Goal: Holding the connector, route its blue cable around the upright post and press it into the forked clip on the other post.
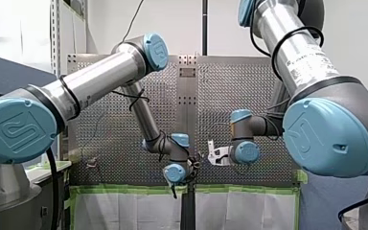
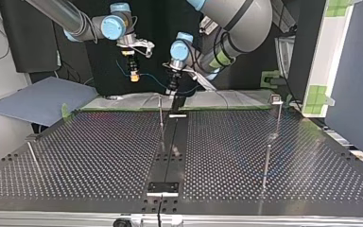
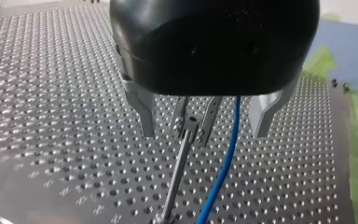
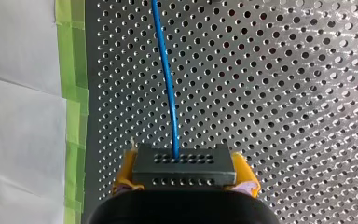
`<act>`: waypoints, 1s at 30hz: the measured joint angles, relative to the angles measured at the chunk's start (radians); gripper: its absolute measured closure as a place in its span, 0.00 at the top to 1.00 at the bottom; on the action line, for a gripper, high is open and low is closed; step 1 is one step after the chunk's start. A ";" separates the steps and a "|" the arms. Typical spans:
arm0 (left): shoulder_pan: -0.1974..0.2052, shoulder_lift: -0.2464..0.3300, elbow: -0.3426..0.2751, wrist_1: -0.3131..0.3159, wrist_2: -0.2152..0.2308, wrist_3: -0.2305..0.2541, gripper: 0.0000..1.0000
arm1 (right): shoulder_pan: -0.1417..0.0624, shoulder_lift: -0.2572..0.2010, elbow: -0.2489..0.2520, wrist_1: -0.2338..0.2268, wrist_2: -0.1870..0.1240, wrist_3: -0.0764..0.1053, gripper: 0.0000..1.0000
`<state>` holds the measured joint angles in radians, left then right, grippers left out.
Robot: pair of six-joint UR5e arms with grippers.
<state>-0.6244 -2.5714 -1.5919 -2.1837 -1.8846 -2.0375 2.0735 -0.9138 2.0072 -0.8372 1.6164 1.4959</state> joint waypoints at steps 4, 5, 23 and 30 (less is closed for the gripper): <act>0.001 0.000 0.000 0.000 -0.030 -0.003 0.96 | 0.001 0.000 0.000 -0.002 -0.008 0.000 0.00; 0.001 0.000 0.000 0.001 -0.036 -0.004 0.84 | 0.001 0.000 0.000 -0.002 -0.011 0.000 0.00; 0.004 0.000 0.000 -0.017 -0.084 0.056 0.00 | 0.003 -0.001 -0.001 0.001 -0.038 -0.001 0.00; 0.001 0.000 0.000 -0.003 -0.099 0.102 0.00 | 0.000 -0.001 -0.001 0.001 -0.038 0.000 0.00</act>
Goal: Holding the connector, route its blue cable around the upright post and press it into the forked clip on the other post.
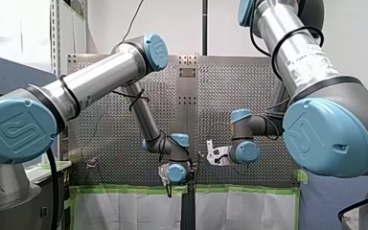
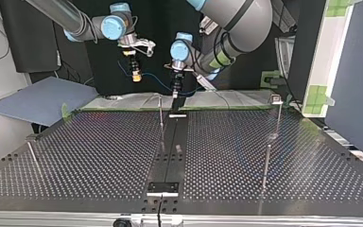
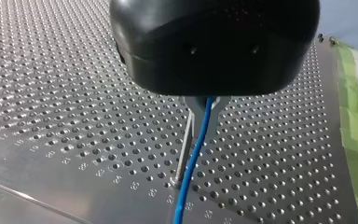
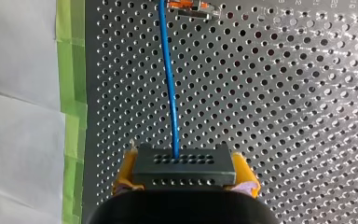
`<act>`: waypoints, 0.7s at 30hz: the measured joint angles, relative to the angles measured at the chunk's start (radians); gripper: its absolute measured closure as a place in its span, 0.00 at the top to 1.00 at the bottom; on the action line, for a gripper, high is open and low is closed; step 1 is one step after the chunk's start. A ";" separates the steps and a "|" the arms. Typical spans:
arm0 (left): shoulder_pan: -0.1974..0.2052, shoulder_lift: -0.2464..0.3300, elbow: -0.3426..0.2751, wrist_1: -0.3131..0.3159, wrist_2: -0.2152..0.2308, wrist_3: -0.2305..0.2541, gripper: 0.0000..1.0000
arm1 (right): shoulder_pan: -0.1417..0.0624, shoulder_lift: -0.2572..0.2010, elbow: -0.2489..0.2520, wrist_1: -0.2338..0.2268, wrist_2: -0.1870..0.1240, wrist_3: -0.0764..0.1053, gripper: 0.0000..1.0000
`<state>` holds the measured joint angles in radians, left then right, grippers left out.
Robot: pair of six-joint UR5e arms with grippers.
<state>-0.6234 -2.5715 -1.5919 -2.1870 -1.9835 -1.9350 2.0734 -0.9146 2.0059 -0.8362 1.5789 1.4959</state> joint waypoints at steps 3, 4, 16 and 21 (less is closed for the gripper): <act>0.003 0.000 0.000 0.006 0.011 -0.008 0.00 | -0.004 0.000 0.000 -0.002 0.002 0.000 0.00; 0.004 0.000 0.000 0.006 0.011 -0.010 0.00 | -0.005 0.000 0.000 -0.003 0.004 0.000 0.00; -0.029 0.000 0.000 -0.016 -0.073 0.068 0.00 | -0.035 0.002 -0.003 -0.017 0.043 0.012 0.00; -0.034 0.000 0.001 -0.012 -0.091 0.083 0.00 | -0.048 0.003 -0.011 -0.010 0.042 0.014 0.00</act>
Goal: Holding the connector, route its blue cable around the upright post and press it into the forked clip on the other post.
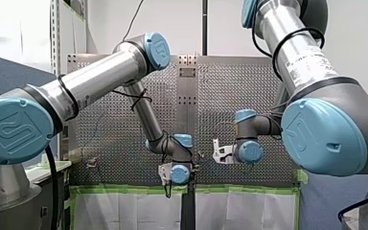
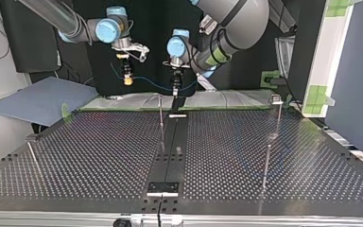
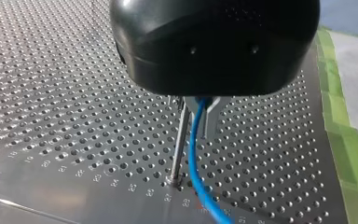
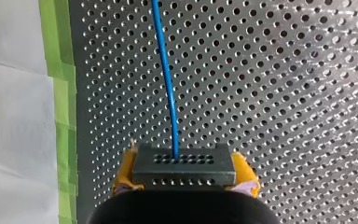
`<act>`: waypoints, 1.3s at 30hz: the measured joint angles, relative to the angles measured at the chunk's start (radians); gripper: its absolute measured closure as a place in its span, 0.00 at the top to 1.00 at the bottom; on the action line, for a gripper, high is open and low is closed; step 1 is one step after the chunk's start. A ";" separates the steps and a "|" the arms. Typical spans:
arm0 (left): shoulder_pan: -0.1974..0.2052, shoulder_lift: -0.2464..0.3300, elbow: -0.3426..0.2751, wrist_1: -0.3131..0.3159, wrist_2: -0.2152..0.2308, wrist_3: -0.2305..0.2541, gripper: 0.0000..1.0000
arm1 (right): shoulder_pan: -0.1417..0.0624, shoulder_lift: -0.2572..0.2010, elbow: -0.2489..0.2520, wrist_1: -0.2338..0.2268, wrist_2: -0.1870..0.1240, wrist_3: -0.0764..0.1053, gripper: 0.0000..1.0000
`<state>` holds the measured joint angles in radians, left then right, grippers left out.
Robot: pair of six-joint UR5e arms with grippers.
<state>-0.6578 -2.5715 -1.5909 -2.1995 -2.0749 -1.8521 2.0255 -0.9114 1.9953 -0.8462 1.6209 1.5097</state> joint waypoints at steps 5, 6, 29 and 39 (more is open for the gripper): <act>0.001 -0.001 0.008 0.000 0.016 0.002 0.00 | -0.008 0.001 -0.014 0.021 -0.001 0.001 0.00; 0.001 -0.001 0.010 0.000 0.018 0.002 0.00 | -0.010 0.002 -0.018 0.026 -0.001 0.001 0.00; 0.005 -0.001 0.040 -0.036 0.031 0.001 0.00 | -0.033 0.062 -0.098 0.099 -0.012 0.003 0.00; 0.006 -0.001 0.061 -0.049 0.047 0.002 0.00 | -0.047 0.063 -0.105 0.089 -0.029 0.010 0.00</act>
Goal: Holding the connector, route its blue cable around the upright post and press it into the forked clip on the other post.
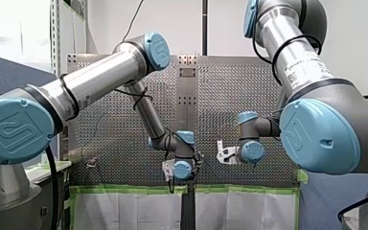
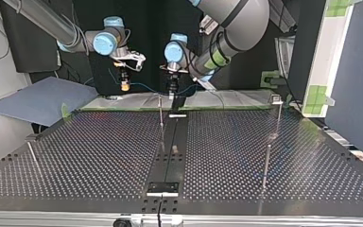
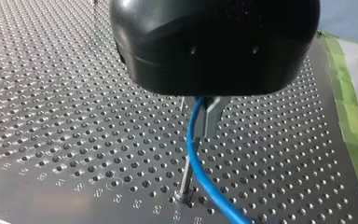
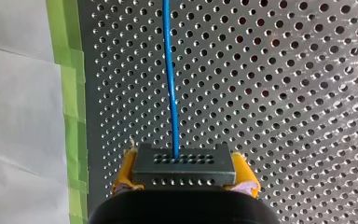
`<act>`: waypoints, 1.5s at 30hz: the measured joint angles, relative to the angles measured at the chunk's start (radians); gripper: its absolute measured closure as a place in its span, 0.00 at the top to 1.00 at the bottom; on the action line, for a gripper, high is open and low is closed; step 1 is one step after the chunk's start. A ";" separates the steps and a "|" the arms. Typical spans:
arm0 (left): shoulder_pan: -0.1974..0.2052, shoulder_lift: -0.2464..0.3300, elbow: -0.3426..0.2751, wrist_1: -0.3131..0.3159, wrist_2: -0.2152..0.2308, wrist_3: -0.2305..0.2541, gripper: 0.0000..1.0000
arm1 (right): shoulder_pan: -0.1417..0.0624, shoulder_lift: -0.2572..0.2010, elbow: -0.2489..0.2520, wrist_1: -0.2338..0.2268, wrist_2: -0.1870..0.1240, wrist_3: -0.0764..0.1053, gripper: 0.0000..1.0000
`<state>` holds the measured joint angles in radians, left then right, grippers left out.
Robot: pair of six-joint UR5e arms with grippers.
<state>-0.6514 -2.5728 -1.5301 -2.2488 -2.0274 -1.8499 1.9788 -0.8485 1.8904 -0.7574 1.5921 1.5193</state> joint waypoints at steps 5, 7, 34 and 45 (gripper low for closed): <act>0.004 -0.011 0.021 -0.024 0.016 -0.002 0.00 | -0.005 0.001 -0.002 0.000 -0.008 0.003 0.00; 0.004 -0.021 0.033 -0.036 0.018 -0.002 0.00 | -0.006 0.001 -0.002 -0.001 -0.010 0.004 0.00; -0.005 -0.057 0.093 -0.127 -0.062 -0.004 0.00 | -0.015 0.005 -0.007 -0.007 -0.029 0.007 0.00; -0.039 -0.043 0.084 -0.126 -0.083 0.001 0.00 | -0.015 0.004 -0.008 -0.005 -0.029 0.007 0.00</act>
<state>-0.6902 -2.6157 -1.4465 -2.3749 -2.1107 -1.8487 1.9635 -0.8440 1.8826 -0.7621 1.5632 1.5266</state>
